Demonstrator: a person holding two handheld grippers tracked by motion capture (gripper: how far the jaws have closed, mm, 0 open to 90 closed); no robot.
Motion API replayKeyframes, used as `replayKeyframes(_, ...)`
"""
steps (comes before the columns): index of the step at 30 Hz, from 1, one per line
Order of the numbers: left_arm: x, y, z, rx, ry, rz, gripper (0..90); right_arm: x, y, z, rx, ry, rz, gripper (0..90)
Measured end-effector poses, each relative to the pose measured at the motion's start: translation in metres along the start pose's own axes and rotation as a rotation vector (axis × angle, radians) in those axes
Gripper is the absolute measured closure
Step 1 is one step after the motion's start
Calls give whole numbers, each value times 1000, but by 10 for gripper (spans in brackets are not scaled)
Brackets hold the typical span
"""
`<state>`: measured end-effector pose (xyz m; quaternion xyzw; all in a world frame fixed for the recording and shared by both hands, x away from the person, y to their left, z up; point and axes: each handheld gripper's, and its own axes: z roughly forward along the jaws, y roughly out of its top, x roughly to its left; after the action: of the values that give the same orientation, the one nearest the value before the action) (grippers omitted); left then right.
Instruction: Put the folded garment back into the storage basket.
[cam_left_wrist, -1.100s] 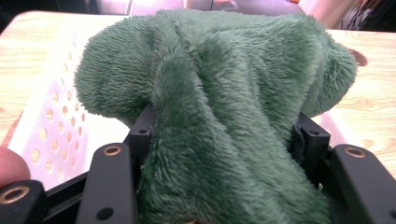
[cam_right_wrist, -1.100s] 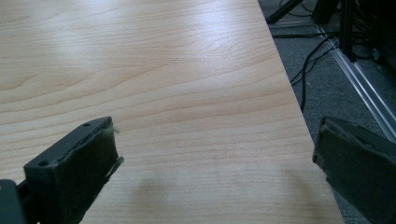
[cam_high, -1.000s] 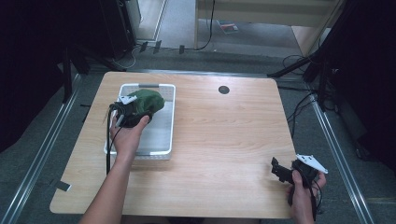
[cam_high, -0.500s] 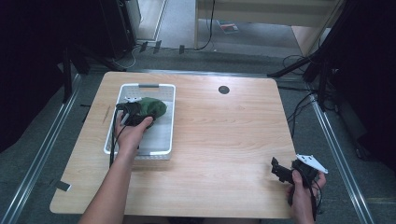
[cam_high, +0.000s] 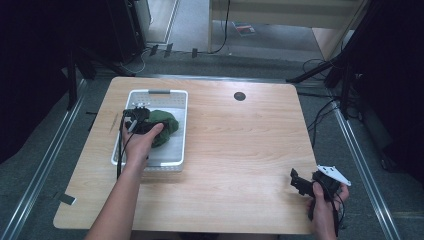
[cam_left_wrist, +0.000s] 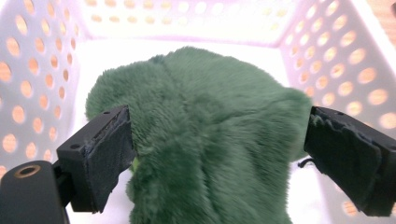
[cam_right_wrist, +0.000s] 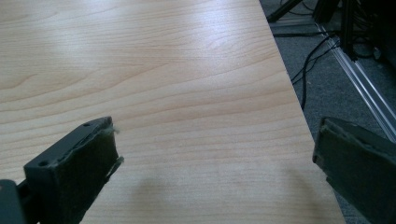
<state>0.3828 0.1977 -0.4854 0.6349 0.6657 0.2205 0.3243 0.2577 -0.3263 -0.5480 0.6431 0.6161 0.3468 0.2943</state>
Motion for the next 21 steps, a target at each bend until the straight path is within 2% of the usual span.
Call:
replayKeyframes(5,-2,0,-7,-16,-28,10,35,0,0,0,-2,0,3,0)
replayKeyframes(10,-2,3,-18,-62,-68,10,23,0,0,0,-1,-2,0,0)
replayKeyframes(11,-3,3,-20,-77,-69,2,20,0,0,0,0,-1,0,0)
replayKeyframes(21,-2,5,-47,-142,-95,27,20,0,0,0,1,-1,0,0)
